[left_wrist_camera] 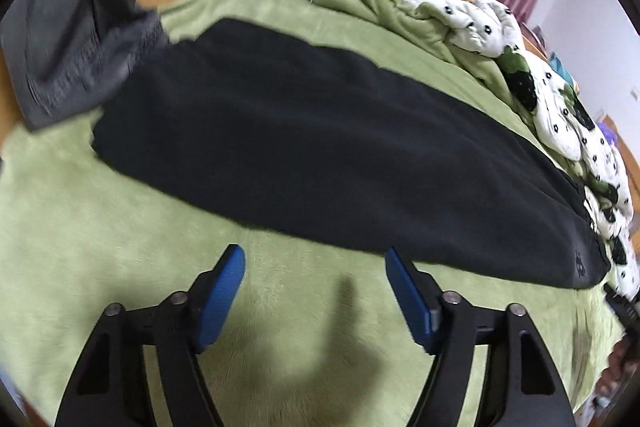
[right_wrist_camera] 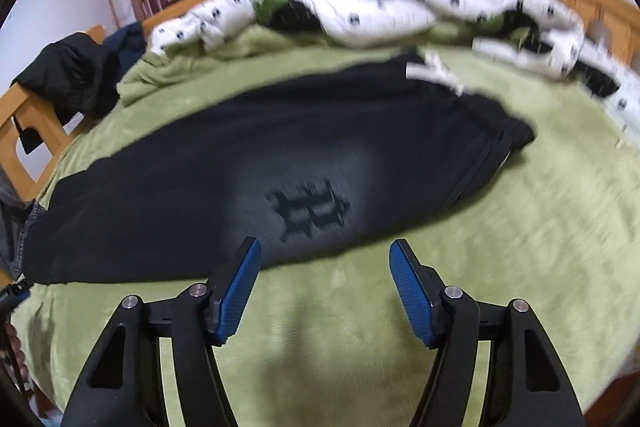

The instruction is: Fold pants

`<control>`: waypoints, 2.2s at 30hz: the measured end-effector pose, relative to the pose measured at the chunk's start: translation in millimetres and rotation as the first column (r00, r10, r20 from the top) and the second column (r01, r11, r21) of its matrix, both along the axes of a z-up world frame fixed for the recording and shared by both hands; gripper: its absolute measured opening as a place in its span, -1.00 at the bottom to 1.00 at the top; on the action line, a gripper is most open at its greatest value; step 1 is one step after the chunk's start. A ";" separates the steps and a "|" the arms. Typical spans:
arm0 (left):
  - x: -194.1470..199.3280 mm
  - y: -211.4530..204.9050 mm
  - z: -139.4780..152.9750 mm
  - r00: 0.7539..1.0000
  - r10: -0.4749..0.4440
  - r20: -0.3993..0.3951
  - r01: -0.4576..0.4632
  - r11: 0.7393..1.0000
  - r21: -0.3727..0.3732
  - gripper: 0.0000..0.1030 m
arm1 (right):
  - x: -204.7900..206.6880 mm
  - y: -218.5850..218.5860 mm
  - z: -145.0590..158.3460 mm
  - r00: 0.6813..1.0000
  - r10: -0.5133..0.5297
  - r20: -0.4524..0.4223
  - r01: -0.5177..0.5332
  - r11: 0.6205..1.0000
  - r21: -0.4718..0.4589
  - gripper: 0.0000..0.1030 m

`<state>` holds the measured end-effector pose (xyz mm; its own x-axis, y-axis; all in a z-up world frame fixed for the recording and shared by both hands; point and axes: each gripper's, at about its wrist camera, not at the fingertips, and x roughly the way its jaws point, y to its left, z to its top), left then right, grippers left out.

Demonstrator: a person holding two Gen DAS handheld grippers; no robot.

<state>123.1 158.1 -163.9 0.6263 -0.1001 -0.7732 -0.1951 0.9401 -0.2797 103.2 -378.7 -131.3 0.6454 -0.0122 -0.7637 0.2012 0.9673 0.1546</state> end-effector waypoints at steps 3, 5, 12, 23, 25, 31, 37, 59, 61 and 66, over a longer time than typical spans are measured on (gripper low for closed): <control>7.6 9.5 -20.7 1.000 0.020 -0.008 -0.020 0.995 -0.100 0.21 | 14.5 -8.6 -27.2 0.999 -0.014 -0.037 0.015 0.999 0.030 0.28; 13.8 16.0 -28.5 0.999 0.044 0.006 -0.043 0.988 -0.151 0.20 | 24.6 -17.1 -43.6 0.998 -0.030 -0.053 0.035 0.995 0.094 0.28; 40.5 21.0 -34.6 0.991 0.133 0.011 -0.129 0.976 -0.177 -0.22 | 48.4 -29.7 -56.2 0.997 -0.073 -0.012 0.074 0.982 0.171 -0.16; 36.9 30.6 38.1 0.984 0.081 0.161 -0.062 0.991 -0.121 -0.80 | 48.4 -22.7 23.5 0.990 0.012 0.141 -0.033 0.988 0.149 -0.78; 49.0 34.8 55.5 0.978 0.077 0.196 -0.052 0.990 -0.131 -0.80 | 57.1 -21.6 38.6 0.986 0.024 0.165 -0.049 0.988 0.145 -0.78; 117.6 23.7 79.8 0.965 0.052 0.258 -0.055 0.998 0.006 -0.80 | 114.4 -21.6 52.0 0.977 0.040 0.210 -0.076 0.983 0.168 -0.78; 196.2 7.9 63.7 0.957 0.067 0.281 -0.104 0.987 0.119 -0.80 | 186.8 -6.4 39.3 0.973 0.067 0.221 -0.087 0.993 0.085 -0.78; 94.1 -11.4 7.6 0.998 -0.028 0.058 0.035 0.991 -0.130 0.53 | 103.7 -28.7 -6.0 0.997 0.017 0.071 -0.020 0.999 0.041 0.49; 82.7 -7.6 -14.9 1.000 -0.019 0.022 0.023 0.980 -0.196 0.50 | 94.5 -44.4 -21.0 0.999 -0.019 0.036 0.015 0.994 0.108 0.49; 92.5 -2.7 -25.7 0.997 0.015 0.071 0.007 0.954 -0.301 0.50 | 103.1 -55.5 -47.6 1.000 -0.026 -0.013 0.028 0.974 0.224 0.49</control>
<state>215.7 155.4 -189.6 0.6800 -0.3183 -0.6606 -0.1676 0.8096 -0.5626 206.3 -434.2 -178.8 0.6394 0.1428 -0.7555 0.2296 0.9023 0.3649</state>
